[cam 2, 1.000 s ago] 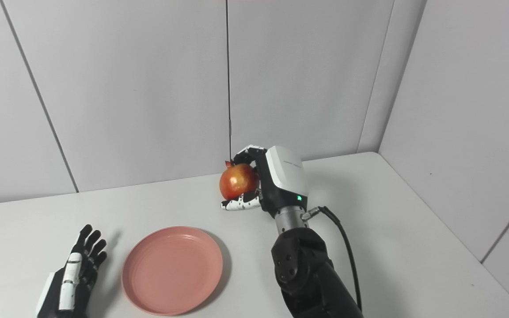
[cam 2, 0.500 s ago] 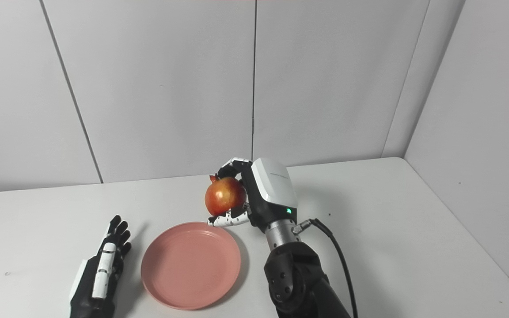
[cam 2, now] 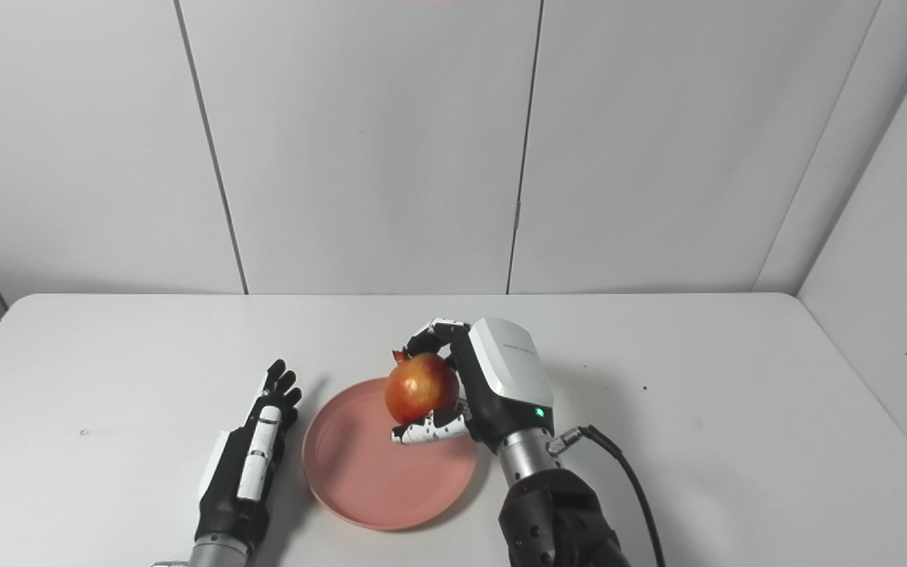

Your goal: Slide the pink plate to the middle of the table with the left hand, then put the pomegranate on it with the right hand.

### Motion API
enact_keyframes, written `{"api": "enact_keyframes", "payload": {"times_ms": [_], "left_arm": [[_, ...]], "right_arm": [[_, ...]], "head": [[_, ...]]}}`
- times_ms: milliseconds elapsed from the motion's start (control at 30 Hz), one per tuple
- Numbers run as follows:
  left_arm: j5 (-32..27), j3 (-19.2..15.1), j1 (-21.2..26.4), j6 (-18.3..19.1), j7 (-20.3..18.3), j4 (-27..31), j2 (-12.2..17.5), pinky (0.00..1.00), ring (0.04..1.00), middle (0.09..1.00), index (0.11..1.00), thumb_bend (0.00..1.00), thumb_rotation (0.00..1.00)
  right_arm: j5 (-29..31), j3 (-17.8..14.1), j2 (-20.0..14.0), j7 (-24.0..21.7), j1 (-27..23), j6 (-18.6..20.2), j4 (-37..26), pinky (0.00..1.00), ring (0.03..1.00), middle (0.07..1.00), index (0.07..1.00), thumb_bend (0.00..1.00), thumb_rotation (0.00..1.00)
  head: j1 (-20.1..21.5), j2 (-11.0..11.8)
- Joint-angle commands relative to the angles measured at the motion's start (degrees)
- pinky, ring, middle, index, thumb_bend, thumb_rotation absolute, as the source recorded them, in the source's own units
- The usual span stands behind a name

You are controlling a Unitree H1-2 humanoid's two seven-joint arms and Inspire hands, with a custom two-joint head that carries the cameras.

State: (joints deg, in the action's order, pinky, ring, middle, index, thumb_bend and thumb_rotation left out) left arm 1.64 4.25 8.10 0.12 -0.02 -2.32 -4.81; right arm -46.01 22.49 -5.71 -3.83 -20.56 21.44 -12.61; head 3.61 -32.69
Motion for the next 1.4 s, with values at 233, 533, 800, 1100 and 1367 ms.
{"api": "enact_keyframes", "payload": {"times_ms": [233,533,800,1100,1367], "left_arm": [[1.7,1.2,0.8,0.9,0.7,2.2,-1.1,1.0,0.987,0.996,0.988,0.41,1.0],[1.8,1.5,1.1,0.7,1.2,1.7,-1.9,0.99,0.992,0.999,0.989,0.4,1.0],[2.6,1.7,1.2,0.5,2.0,1.5,-2.5,0.98,0.98,0.987,0.977,0.39,1.0],[3.6,1.9,1.2,1.2,2.4,1.8,-2.9,0.99,0.974,0.98,0.972,0.4,1.0],[3.8,1.9,1.2,0.7,2.2,1.5,-2.9,0.99,0.973,0.98,0.972,0.4,1.0]], "right_arm": [[0.2,1.5,0.4,-0.3,0.0,-4.2,0.1,0.29,0.374,0.434,0.531,0.52,0.0],[0.6,2.4,-0.1,-0.8,0.0,-6.2,2.4,0.26,0.355,0.425,0.531,0.52,0.0],[0.0,3.5,0.1,-1.0,-1.5,-6.8,5.4,0.26,0.351,0.426,0.532,0.52,0.0],[-1.3,3.6,0.4,0.3,-2.8,-8.4,8.8,0.23,0.333,0.421,0.531,0.52,0.0],[-2.5,4.2,0.2,-0.2,-3.4,-7.8,9.0,0.3,0.416,0.443,0.537,0.52,0.0]], "head": [[-1.6,-0.4],[-3.1,-0.5],[-4.1,-0.6],[-4.4,-0.6],[-4.6,-0.7]]}}
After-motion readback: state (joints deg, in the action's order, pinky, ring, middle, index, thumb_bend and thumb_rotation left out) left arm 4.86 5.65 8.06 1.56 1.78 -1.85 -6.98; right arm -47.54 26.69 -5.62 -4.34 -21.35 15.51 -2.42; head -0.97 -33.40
